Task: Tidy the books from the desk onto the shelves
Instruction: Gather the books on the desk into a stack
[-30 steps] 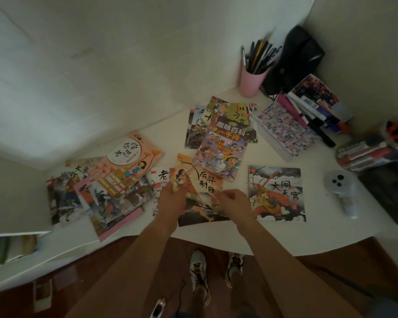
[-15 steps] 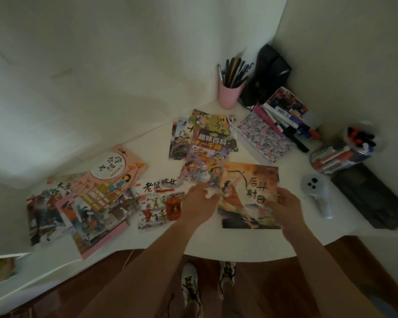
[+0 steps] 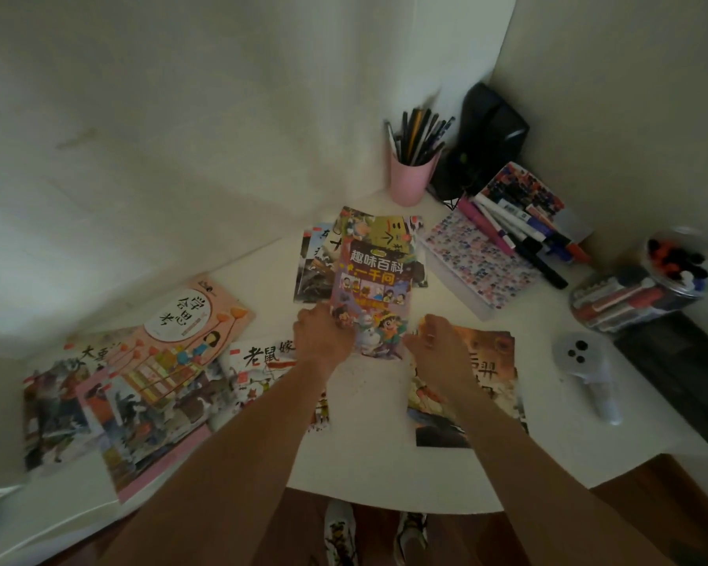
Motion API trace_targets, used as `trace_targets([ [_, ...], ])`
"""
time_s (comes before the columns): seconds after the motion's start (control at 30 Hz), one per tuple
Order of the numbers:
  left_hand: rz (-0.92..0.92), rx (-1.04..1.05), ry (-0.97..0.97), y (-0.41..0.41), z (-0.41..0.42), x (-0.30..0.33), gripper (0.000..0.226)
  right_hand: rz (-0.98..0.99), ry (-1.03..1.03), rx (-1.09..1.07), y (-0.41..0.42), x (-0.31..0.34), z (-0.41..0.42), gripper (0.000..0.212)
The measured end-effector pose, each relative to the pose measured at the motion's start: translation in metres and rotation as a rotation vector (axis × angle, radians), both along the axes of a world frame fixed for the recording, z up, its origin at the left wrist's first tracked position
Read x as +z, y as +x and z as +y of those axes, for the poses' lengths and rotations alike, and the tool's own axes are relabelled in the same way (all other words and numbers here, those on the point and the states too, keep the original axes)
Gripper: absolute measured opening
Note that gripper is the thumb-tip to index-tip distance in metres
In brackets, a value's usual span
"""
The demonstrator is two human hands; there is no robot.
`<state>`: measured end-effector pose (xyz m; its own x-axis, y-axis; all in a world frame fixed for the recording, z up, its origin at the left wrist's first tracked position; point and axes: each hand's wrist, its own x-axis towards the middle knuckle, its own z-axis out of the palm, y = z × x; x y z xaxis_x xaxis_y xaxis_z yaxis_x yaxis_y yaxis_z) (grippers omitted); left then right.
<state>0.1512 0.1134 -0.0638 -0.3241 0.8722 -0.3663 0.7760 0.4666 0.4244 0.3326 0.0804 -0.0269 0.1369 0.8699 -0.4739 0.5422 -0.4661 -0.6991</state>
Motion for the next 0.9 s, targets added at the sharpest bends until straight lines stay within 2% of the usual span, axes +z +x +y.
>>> trace_targets([
  [0.07,-0.286,0.102,0.070,-0.002,-0.004,0.005,0.027,0.029,-0.017,-0.002,-0.011,-0.004,0.013,0.057],
  [0.17,-0.697,0.200,0.125,-0.005,-0.022,0.023,0.021,0.128,-0.011,-0.052,-0.024,-0.002,0.021,0.075],
  [0.23,-0.943,0.238,0.124,-0.010,-0.037,0.034,0.023,0.245,-0.003,-0.136,-0.032,-0.004,0.022,0.075],
  [0.27,-0.988,0.256,0.110,-0.015,-0.043,0.038,0.023,0.312,-0.001,-0.219,-0.034,-0.008,0.023,0.071],
  [0.33,-0.907,0.279,0.091,-0.025,-0.054,0.046,0.011,0.401,-0.043,-0.351,-0.038,-0.006,0.019,0.055],
  [0.37,-0.792,0.292,0.089,-0.030,-0.060,0.048,0.015,0.380,-0.032,-0.349,-0.039,-0.006,0.015,0.044],
  [0.4,-0.618,0.306,0.097,-0.038,-0.067,0.046,0.021,0.347,0.000,-0.322,-0.039,-0.007,0.010,0.036],
  [0.47,-0.131,0.311,0.056,-0.058,-0.084,0.037,0.033,0.286,0.062,-0.233,-0.038,-0.009,-0.002,0.035],
  [0.5,0.058,0.301,-0.017,-0.067,-0.093,0.033,0.046,0.236,0.066,-0.179,-0.038,-0.010,-0.010,0.037],
  [0.53,0.155,0.290,-0.103,-0.075,-0.103,0.028,0.061,0.180,0.069,-0.134,-0.037,-0.013,-0.017,0.038],
  [0.63,0.175,0.237,-0.220,-0.085,-0.128,0.021,0.088,-0.004,0.091,-0.090,-0.044,-0.026,-0.041,0.045],
  [0.77,0.186,0.226,-0.185,-0.086,-0.140,0.014,0.090,-0.251,0.170,-0.067,-0.061,-0.028,-0.064,0.053],
  [0.83,0.154,0.253,-0.198,-0.087,-0.140,0.013,0.089,-0.467,0.292,0.063,-0.071,-0.034,-0.076,0.055],
  [0.9,0.130,0.241,-0.226,-0.085,-0.138,0.013,0.089,-0.523,0.477,0.277,-0.085,-0.040,-0.087,0.048],
])
